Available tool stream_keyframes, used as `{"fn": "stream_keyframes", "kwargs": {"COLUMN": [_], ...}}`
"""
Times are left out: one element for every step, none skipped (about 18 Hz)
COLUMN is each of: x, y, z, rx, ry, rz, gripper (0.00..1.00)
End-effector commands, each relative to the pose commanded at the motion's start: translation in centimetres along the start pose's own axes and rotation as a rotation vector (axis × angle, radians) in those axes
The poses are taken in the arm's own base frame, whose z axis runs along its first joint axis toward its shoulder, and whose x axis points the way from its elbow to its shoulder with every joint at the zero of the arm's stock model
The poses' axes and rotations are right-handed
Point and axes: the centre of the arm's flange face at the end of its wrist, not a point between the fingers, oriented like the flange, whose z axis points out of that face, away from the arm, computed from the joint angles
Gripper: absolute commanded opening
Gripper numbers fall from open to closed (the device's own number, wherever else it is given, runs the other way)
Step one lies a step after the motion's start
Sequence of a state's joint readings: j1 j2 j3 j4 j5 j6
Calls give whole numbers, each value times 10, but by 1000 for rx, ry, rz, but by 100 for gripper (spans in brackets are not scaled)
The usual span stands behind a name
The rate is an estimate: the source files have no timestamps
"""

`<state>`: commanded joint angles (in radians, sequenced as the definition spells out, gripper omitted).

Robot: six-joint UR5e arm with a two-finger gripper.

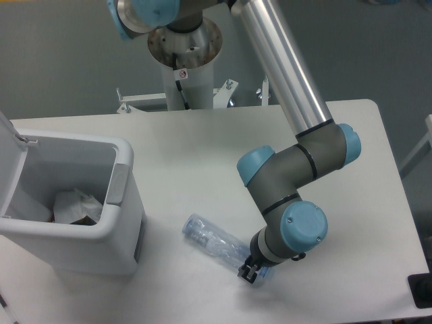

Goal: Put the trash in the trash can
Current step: 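Grasp the water bottle near its blue label and lift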

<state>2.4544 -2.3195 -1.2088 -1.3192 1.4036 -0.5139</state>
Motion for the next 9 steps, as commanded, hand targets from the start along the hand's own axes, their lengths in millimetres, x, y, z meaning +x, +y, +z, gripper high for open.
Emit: {"fn": "stream_keyframes", "kwargs": {"x": [-2,-4,-6,-8,-12,-14,-20,-23,-26], "y": [0,-1,-1,-1,-2,-3,-6,-5,-4], "z": [-4,-11,-18,-25,-35,-49,-62,-78,-90], "rx": [3,11,20,28,40,59,74,94,110], "ry": [2,7,11,16,25,38,49,65,72], "rz": [-1,-1,-1,-2,-7,-8,-13,-5,13], "gripper": [34,32,32,31,31,31,31,31,31]}}
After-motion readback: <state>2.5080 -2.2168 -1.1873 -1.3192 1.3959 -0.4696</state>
